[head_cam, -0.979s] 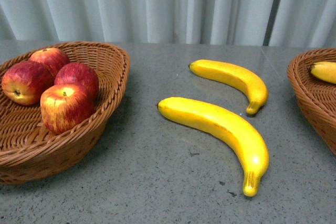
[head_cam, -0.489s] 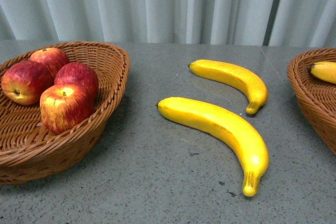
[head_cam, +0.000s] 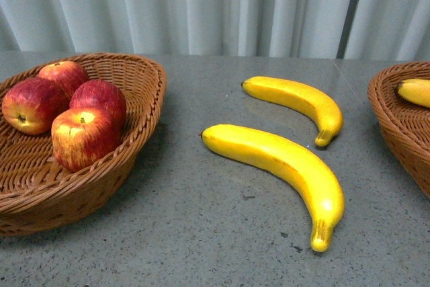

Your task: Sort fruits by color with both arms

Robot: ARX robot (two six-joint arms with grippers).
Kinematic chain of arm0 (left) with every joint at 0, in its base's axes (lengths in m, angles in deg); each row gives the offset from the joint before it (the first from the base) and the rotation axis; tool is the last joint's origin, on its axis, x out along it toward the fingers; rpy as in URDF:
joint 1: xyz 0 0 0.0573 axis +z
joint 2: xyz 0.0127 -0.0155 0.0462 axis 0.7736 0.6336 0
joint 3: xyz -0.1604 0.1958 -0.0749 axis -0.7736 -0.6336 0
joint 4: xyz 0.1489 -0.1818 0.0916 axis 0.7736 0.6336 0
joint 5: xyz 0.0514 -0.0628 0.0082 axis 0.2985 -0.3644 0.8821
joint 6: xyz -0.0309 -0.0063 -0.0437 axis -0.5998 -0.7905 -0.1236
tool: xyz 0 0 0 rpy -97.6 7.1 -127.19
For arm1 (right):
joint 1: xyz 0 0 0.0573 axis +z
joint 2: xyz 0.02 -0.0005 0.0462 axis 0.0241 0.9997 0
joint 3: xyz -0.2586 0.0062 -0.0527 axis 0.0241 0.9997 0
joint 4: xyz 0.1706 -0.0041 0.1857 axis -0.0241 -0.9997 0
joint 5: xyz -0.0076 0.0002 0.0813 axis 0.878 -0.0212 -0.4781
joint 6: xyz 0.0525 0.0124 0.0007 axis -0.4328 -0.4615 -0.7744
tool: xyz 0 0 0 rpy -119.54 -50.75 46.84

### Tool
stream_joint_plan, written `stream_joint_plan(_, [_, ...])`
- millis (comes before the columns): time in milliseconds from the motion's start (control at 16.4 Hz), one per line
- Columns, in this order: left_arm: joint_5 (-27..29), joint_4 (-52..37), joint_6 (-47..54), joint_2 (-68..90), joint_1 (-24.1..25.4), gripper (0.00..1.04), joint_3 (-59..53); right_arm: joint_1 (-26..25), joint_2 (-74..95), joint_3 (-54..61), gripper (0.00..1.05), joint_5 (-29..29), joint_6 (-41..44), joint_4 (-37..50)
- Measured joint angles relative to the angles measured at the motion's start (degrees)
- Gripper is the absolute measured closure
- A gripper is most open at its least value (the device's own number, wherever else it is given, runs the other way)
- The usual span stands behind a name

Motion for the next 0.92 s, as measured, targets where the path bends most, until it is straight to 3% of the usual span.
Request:
stream_joint_plan(183, [-0.02,-0.02,0.00,0.00,0.00,0.07,0.00,1.33,5.92,-0.70,0.07,-2.32,-2.99,7.52])
stream_joint_plan(367, [0.00,0.00,0.00,0.00,0.00,0.07,0.00,13.35,34.34,-11.08,0.07,-1.49,-3.58,31.41])
stream_joint_plan(489, [0.00,-0.02,0.00,0.00,0.00,0.07,0.00,20.79,53.64,-23.74,0.07,-1.84,-2.34,39.71])
stream_joint_plan(673, [0.00,-0.02,0.00,0.00,0.00,0.07,0.00,27.06,79.34,-41.20,0.07,-3.21,-0.04,31.58])
stream_joint_plan(917, [-0.02,0.00,0.00,0.00,0.00,0.07,0.00,30.18,94.79,-56.33,0.07,-3.80,6.27,16.79])
